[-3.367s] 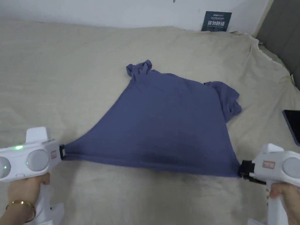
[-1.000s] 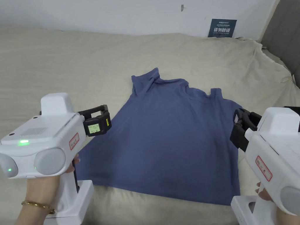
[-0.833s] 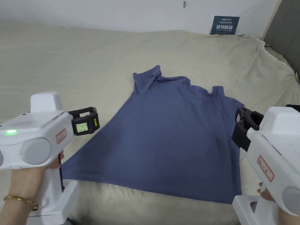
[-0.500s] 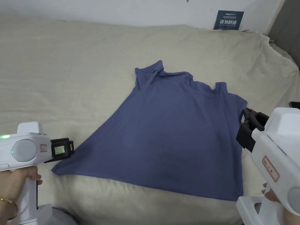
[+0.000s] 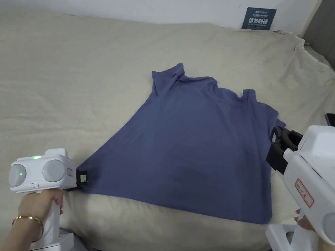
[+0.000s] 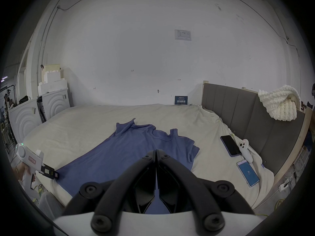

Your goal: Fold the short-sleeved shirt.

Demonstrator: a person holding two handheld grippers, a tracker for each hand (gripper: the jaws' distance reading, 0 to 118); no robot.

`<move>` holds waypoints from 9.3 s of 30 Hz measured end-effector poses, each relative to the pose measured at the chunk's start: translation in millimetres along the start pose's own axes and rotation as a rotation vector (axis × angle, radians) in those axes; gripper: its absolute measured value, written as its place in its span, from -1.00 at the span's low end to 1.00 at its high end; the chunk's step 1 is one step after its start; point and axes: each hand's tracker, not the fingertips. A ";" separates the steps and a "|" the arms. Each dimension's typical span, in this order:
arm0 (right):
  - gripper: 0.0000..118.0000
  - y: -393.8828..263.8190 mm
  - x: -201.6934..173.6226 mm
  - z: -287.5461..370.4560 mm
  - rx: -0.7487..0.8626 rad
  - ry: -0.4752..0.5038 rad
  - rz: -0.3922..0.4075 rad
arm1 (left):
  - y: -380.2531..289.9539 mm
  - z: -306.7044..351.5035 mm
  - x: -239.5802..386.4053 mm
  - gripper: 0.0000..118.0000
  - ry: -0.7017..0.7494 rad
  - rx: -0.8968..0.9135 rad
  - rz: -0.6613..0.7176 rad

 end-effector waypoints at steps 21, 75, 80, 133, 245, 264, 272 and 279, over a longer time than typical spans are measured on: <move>0.85 19.1 2.7 -16.7 -0.064 0.017 -0.038 | -6.1 81.3 14.3 -0.94 -0.140 0.352 0.146; -0.86 112.6 -133.9 -578.8 -0.827 0.355 0.367 | 0.6 30.8 -2.3 -0.94 -0.088 0.159 0.364; -0.86 168.2 -121.2 -527.1 -0.741 0.358 0.368 | 1.0 48.1 -7.9 -0.94 -0.135 0.216 0.380; -0.91 512.2 45.0 -153.2 0.110 -0.177 0.060 | 455.7 328.9 59.7 -0.94 0.147 0.925 0.039; -0.90 -22.9 58.5 14.5 0.025 -0.080 -0.150 | -21.1 130.0 69.0 -1.00 -0.107 0.831 -0.079; -1.00 -22.8 31.4 9.5 0.004 -0.033 -0.112 | -14.0 141.7 49.0 -1.00 -0.143 0.764 -0.081; -1.00 -24.9 29.0 8.9 -0.016 -0.022 -0.114 | 15.0 120.9 13.1 1.00 -0.104 0.460 -0.007; -1.00 -28.0 27.2 8.1 -0.033 -0.021 -0.101 | 9.2 51.3 -12.1 1.00 0.036 0.055 -0.026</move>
